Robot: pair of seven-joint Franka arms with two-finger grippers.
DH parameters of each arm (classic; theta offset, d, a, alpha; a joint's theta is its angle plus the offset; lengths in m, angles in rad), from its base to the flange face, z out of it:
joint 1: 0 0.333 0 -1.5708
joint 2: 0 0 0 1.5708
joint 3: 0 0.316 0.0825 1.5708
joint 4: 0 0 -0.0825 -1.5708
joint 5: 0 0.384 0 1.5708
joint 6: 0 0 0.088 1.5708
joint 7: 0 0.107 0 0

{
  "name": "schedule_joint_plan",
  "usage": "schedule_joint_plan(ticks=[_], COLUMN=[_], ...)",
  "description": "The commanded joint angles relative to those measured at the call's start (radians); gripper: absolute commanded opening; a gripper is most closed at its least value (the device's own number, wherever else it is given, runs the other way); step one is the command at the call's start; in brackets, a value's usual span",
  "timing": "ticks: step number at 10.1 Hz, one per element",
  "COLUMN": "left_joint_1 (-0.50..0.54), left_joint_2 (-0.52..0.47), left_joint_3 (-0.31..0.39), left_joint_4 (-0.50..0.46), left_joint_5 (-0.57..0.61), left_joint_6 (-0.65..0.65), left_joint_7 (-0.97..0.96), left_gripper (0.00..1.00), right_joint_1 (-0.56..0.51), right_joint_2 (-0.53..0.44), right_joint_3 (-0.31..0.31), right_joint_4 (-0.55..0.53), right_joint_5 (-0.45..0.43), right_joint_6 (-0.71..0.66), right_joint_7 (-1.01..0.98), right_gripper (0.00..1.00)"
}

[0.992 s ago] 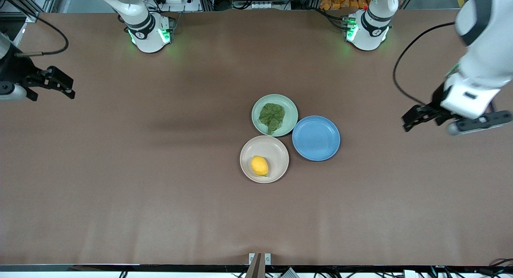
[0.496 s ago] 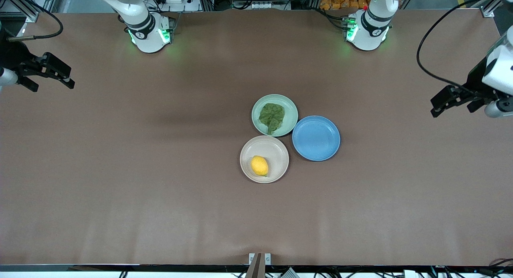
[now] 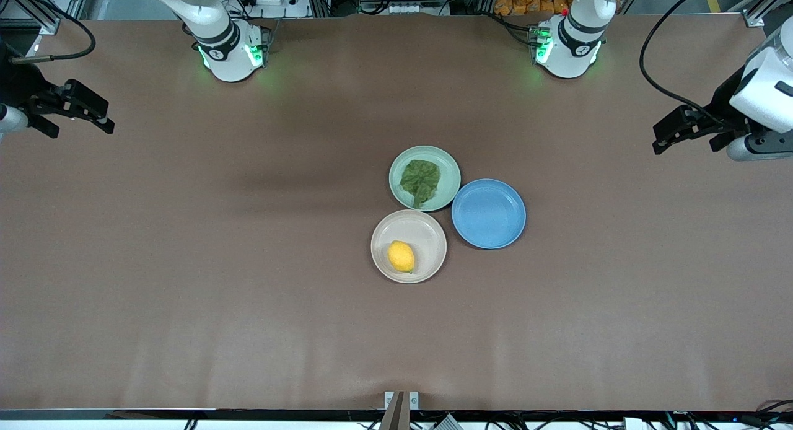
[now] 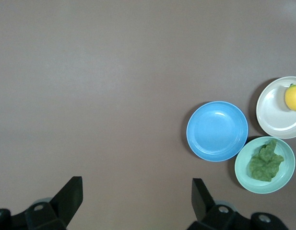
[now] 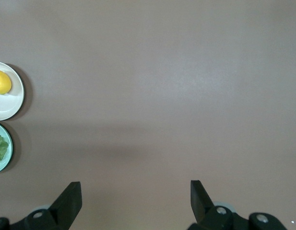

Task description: Place lemon and lettuce in plates

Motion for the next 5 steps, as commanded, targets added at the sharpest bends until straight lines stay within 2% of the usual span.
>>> schedule_joint_plan(ticks=[1,5], left_joint_1=[-0.009,-0.009], left_joint_2=[0.008,0.008], left_joint_3=[0.011,0.012], left_joint_4=[0.055,0.062], left_joint_5=[0.024,0.023], left_joint_6=[-0.048,-0.04], left_joint_7=[0.035,0.038], left_gripper=[1.0,1.0], right_joint_1=[-0.016,-0.019], right_joint_2=[-0.015,-0.015], right_joint_3=[0.002,0.002], right_joint_4=[0.014,0.014], right_joint_5=[0.012,-0.014], right_joint_6=[-0.036,-0.042], right_joint_7=[-0.021,-0.039], right_gripper=[1.0,1.0])
